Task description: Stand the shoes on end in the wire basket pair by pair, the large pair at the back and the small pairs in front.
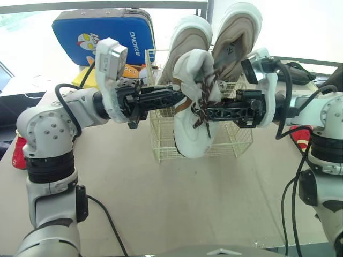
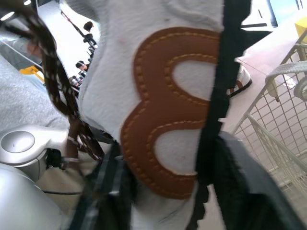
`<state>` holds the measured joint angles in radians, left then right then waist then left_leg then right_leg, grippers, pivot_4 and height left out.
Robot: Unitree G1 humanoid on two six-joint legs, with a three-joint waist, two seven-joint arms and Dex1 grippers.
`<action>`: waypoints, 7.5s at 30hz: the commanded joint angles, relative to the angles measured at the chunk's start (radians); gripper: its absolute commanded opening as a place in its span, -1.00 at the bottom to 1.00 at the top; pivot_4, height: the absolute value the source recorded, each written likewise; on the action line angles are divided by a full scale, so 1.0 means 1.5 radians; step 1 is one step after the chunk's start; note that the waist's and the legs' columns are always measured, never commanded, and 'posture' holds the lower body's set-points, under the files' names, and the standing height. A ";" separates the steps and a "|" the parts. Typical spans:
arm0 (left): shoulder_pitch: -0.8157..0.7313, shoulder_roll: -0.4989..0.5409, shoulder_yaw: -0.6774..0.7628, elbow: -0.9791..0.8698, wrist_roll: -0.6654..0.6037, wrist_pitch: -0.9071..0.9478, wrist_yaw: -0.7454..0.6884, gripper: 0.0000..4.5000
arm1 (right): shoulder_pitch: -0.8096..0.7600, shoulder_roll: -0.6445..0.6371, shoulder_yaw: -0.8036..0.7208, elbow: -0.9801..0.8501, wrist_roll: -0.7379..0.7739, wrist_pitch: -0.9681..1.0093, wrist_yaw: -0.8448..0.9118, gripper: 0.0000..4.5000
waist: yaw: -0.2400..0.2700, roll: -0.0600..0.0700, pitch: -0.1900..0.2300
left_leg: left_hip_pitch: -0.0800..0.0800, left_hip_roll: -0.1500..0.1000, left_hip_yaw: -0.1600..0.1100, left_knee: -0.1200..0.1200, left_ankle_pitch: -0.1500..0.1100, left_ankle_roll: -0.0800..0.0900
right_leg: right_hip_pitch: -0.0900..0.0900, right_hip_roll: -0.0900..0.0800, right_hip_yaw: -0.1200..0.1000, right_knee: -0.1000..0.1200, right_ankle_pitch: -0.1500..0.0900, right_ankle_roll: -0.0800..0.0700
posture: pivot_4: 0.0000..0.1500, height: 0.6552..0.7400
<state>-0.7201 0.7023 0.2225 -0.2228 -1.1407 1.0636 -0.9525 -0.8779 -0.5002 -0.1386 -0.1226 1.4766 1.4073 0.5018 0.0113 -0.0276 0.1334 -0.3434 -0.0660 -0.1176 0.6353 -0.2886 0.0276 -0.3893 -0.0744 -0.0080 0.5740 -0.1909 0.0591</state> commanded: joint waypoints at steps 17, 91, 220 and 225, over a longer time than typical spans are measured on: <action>0.308 0.118 0.241 -0.345 -0.063 -0.023 0.188 0.07 | 0.164 -0.156 -0.061 -0.156 -0.426 -0.497 0.148 -0.83 | -0.011 -0.001 -0.001 | 0.001 0.001 0.003 -0.001 0.000 -0.001 | 0.000 0.000 0.002 -0.001 -0.001 0.003 | 1.00 1.00; 0.583 0.258 0.358 0.070 0.003 -0.038 0.254 1.00 | 0.233 -0.066 0.181 -0.312 -0.506 -0.571 0.301 0.99 | 0.001 0.001 0.002 | 0.010 0.008 0.004 -0.007 -0.003 -0.002 | 0.003 0.004 0.000 -0.001 -0.003 0.002 | 1.00 1.00; 0.016 -0.123 0.126 -0.190 0.354 -0.033 0.198 -0.97 | 0.536 -0.221 -0.106 -0.422 -0.500 -0.611 0.228 1.00 | 0.019 -0.003 -0.006 | 0.002 0.001 0.002 0.001 -0.002 -0.004 | 0.002 -0.010 -0.010 -0.001 0.002 0.003 | 1.00 1.00; 0.105 -0.182 -0.015 -0.176 0.522 -0.339 0.241 -0.97 | 0.577 -0.222 -0.146 -0.448 -0.499 -0.606 0.200 1.00 | 0.018 -0.003 -0.007 | 0.002 0.001 0.007 -0.001 -0.002 -0.003 | -0.001 -0.008 -0.005 -0.002 0.002 0.002 | 1.00 1.00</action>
<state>-0.5673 0.4325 0.2511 -0.4795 -0.4568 0.7324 -0.6219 -0.0198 -0.8221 -0.3012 -0.7461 0.7233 0.5030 0.8206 0.0380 -0.0321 0.1226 -0.3418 -0.0632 -0.1076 0.6339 -0.2917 0.0228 -0.3918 -0.0868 -0.0161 0.5719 -0.1873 0.0623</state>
